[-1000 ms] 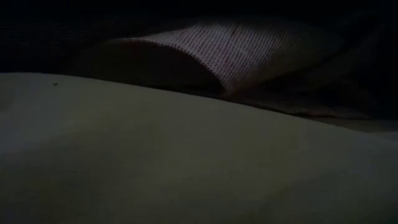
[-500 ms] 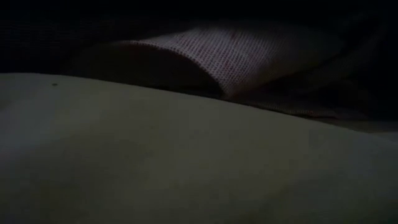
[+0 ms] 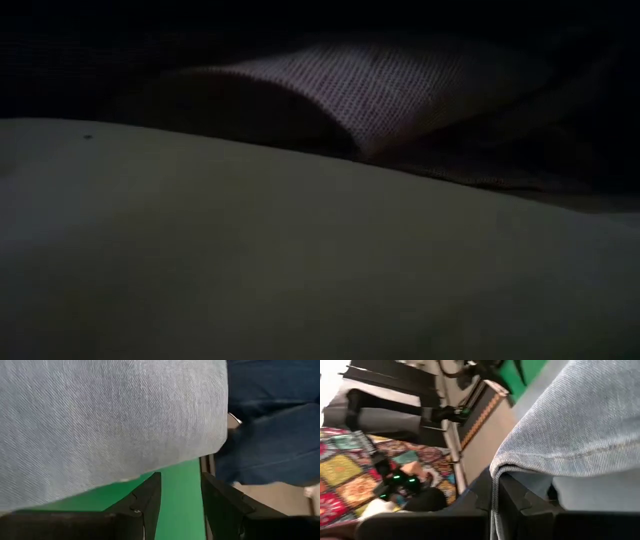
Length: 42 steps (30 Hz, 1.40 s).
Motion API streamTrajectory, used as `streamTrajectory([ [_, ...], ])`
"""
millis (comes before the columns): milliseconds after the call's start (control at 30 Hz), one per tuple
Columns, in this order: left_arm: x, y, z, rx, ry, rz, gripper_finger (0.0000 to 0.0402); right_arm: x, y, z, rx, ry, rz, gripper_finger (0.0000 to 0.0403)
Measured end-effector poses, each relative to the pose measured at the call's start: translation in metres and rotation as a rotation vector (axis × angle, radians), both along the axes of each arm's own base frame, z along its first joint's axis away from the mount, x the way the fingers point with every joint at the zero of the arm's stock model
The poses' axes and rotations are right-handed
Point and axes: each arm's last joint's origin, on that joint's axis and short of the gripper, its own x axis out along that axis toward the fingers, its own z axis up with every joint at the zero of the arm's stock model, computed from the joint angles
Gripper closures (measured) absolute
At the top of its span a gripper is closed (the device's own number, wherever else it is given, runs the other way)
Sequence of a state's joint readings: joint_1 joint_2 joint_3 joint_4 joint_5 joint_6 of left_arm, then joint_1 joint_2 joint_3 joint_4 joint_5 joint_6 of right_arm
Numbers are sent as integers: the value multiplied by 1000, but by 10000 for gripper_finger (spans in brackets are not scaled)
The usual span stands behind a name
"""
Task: Fold laundry
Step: Fold the blue jeans
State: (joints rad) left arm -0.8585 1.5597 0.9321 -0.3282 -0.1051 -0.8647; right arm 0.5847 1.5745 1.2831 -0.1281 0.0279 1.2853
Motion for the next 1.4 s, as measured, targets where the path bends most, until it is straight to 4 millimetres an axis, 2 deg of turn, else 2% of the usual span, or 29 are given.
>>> streamTrajectory([
  [167, -1, -1, 0, -35, 38, -18, 269, -6, 8, 0, 22, 13, 17, 390],
  [333, -1, -1, 0, -28, 26, -7, 269, -12, 12, -15, -57, 123, -27, 388],
  [667, 3, -3, 4, -51, -41, 18, 269, -23, 2, -37, -222, 331, -71, 385],
  [1400, 6, -7, 8, -60, -109, -26, 269, -27, 0, -41, -250, 399, -33, 384],
])
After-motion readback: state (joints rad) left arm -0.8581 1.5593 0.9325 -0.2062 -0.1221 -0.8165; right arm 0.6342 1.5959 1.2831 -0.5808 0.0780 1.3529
